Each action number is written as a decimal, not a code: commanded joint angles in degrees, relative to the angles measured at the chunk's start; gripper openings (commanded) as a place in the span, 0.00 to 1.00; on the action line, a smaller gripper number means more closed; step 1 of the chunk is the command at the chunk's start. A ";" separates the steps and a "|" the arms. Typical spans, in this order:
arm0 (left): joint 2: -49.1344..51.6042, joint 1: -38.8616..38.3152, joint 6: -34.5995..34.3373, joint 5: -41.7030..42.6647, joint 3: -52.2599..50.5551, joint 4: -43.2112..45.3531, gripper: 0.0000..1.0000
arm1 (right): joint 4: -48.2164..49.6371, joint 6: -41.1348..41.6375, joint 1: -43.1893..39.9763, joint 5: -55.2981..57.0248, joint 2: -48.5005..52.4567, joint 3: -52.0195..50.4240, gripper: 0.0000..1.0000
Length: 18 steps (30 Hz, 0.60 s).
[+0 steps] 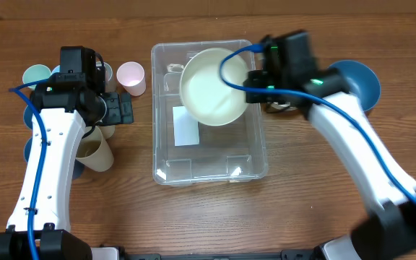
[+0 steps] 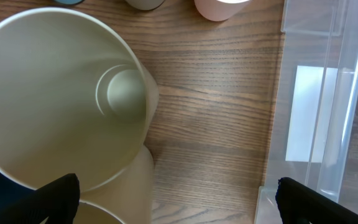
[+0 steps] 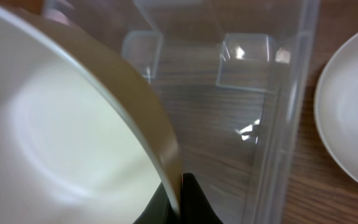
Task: Pack container
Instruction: 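Lift the cream bowl and place it into the clear bin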
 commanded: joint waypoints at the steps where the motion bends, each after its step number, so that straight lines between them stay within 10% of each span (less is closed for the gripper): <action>1: 0.31 0.15 1.07 0.09 1.31 0.02 1.00 | 5.07 -0.11 1.38 6.21 8.72 3.15 0.04; 18: 0.31 0.15 1.07 0.09 1.31 0.02 1.00 | 18.64 0.55 1.49 14.29 17.05 3.15 0.04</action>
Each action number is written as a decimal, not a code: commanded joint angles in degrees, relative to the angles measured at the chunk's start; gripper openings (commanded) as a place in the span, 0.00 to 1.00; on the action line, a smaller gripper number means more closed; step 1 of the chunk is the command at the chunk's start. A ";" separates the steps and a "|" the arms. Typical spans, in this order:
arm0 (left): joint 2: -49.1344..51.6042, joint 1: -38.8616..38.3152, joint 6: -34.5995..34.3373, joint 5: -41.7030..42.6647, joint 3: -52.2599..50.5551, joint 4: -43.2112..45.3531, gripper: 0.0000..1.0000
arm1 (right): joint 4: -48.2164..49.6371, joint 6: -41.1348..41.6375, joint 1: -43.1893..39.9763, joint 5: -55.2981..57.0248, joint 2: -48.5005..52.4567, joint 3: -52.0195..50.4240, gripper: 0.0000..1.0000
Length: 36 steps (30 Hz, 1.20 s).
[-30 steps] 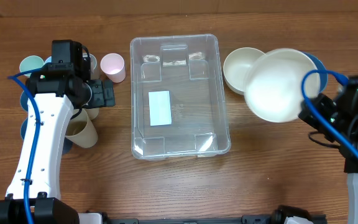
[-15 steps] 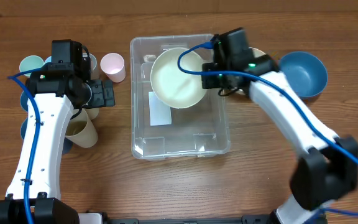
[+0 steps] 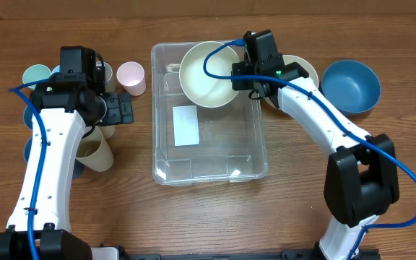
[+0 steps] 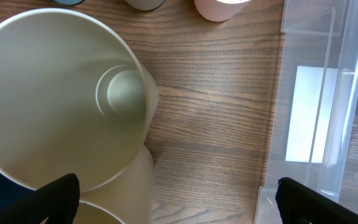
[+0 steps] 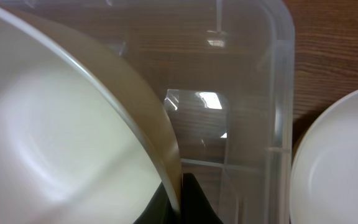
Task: Pack container
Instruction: 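Lift the cream bowl and place it into the clear bin, then grasp the rim of the dark blue bowl with the right gripper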
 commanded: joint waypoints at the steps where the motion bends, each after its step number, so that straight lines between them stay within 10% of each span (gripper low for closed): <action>1: 0.31 0.15 1.07 0.09 1.31 0.04 1.00 | 1.55 0.59 0.17 0.50 0.68 1.97 0.09; 8: 0.31 0.15 1.05 0.09 1.31 0.04 1.00 | 2.67 -1.64 0.22 0.46 -0.72 3.13 0.40; 22: 0.31 0.15 1.05 0.09 1.31 0.04 1.00 | -22.97 4.98 -14.27 0.44 -24.63 7.04 0.61; 36: 0.31 0.15 1.07 0.09 1.31 0.04 1.00 | -32.54 9.70 -44.76 -5.44 -0.26 6.49 0.63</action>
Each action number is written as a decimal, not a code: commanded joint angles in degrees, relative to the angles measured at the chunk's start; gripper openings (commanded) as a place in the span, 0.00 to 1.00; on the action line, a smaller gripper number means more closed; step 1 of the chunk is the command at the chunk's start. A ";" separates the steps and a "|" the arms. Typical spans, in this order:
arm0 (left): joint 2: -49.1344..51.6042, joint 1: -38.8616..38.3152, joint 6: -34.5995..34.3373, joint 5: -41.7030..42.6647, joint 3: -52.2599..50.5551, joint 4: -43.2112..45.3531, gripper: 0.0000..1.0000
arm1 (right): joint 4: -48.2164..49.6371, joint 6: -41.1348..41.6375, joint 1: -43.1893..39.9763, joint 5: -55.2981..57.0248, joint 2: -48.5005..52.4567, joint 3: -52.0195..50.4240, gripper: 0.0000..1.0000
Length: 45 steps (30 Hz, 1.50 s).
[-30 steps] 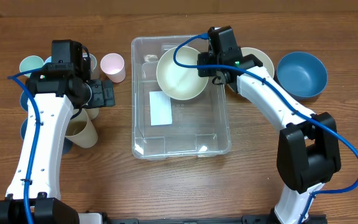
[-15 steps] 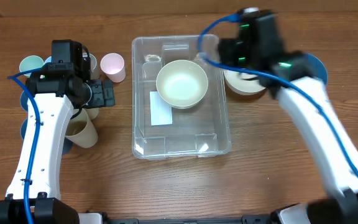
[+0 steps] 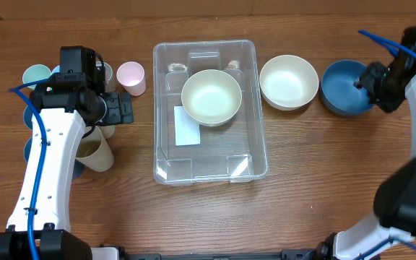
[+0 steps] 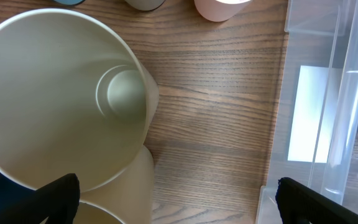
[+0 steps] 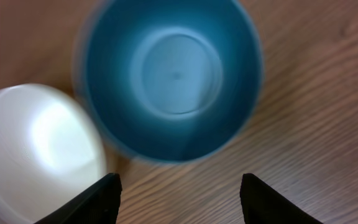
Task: Pack container
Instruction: 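Grasp the rim of the dark blue bowl with the right gripper, then stack the dark blue bowl into the cream bowl in the bin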
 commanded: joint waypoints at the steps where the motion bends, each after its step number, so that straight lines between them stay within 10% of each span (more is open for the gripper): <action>1: 0.31 0.15 1.07 0.09 1.29 0.07 1.00 | -0.07 2.21 -5.14 -4.04 6.45 -0.28 0.63; 9: 0.31 0.15 1.07 0.09 1.29 0.07 1.00 | 6.03 2.19 -6.82 -5.35 13.88 -0.28 0.54; 16: 0.31 0.15 1.07 0.09 1.29 0.07 1.00 | 7.19 2.89 -6.78 -4.74 13.97 -0.28 0.05; 30: 0.31 0.15 1.07 0.09 1.29 0.07 1.00 | 0.04 3.67 -4.22 -3.19 0.31 5.20 0.04; 37: 0.31 0.15 1.07 0.09 1.29 0.07 1.00 | -2.34 2.56 13.99 -3.80 -14.86 7.69 0.04; 45: 0.28 0.15 1.07 0.09 1.29 0.07 1.00 | -1.51 1.51 38.82 -1.81 -6.45 6.86 0.04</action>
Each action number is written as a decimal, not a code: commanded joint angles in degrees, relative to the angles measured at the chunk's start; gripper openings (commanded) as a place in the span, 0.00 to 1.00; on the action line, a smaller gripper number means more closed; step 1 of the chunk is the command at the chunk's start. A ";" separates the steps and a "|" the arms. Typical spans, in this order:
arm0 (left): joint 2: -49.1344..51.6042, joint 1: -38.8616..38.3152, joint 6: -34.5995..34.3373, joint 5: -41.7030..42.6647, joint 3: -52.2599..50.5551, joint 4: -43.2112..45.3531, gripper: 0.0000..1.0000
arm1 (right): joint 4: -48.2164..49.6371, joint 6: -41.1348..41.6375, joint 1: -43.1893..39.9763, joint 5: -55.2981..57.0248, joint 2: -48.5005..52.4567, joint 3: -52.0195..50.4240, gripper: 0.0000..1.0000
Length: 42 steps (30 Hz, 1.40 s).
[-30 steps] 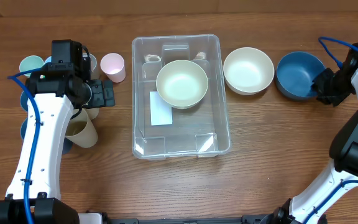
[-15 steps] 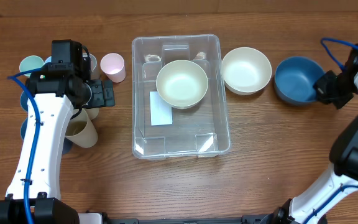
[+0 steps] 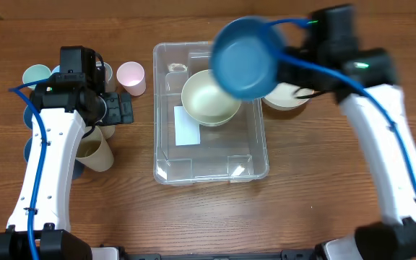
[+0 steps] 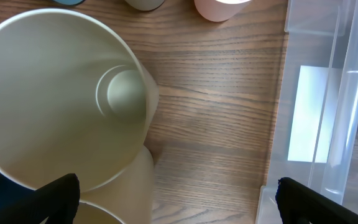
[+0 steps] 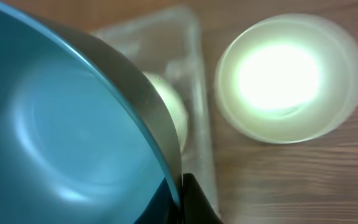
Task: Pack container
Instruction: 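Stack the dark blue bowl into the cream bowl in the bin, then grasp the remaining cream bowl with the right gripper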
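Note:
A clear plastic container (image 3: 211, 170) stands mid-table with a cream bowl (image 3: 202, 101) in its far half. My right gripper (image 5: 180, 186) is shut on the rim of a blue bowl (image 3: 244, 58), which hangs tilted above the container's far right corner. A second cream bowl (image 5: 284, 81) sits on the table just right of the container, partly hidden in the overhead view. At the left my left gripper (image 4: 178, 196) is open above a cream cup (image 4: 61, 99) lying on its side, holding nothing.
Several cups cluster at the left, among them a pink cup (image 3: 131, 76) and a light blue cup (image 3: 36, 74). A white label (image 3: 186, 126) lies on the container's floor.
My right gripper was open over the blue bowl at the table's right. It is now shut on that bowl's rim and holds it above the container. The left arm has not moved.
My right gripper held a cream bowl over the container, then held it lower at the container's far end. Then that bowl lay in the container and the gripper stood open over the blue bowl. Now the blue bowl hangs over the container.

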 commanded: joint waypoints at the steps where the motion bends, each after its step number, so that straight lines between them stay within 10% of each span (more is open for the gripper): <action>1: 0.31 0.15 1.07 0.07 1.29 0.09 1.00 | 1.22 -0.15 5.14 1.16 6.10 -0.52 0.04; 10: 0.31 0.15 1.07 0.07 1.29 0.07 1.00 | 6.43 0.09 7.85 7.52 16.76 -0.52 0.04; 12: 0.31 0.15 1.07 0.07 1.29 0.07 1.00 | 6.97 -0.31 7.78 7.56 16.59 -0.35 0.37; 21: 0.31 0.15 1.07 0.07 1.29 0.07 1.00 | 5.14 -2.89 2.45 7.96 4.35 6.23 0.59; 30: 0.31 0.15 1.07 0.07 1.29 0.07 1.00 | -1.57 0.02 -20.22 2.86 11.65 2.27 0.58; 42: 0.31 0.15 1.07 0.07 1.29 0.07 1.00 | 4.55 -0.33 -21.79 -3.28 24.87 -0.17 0.44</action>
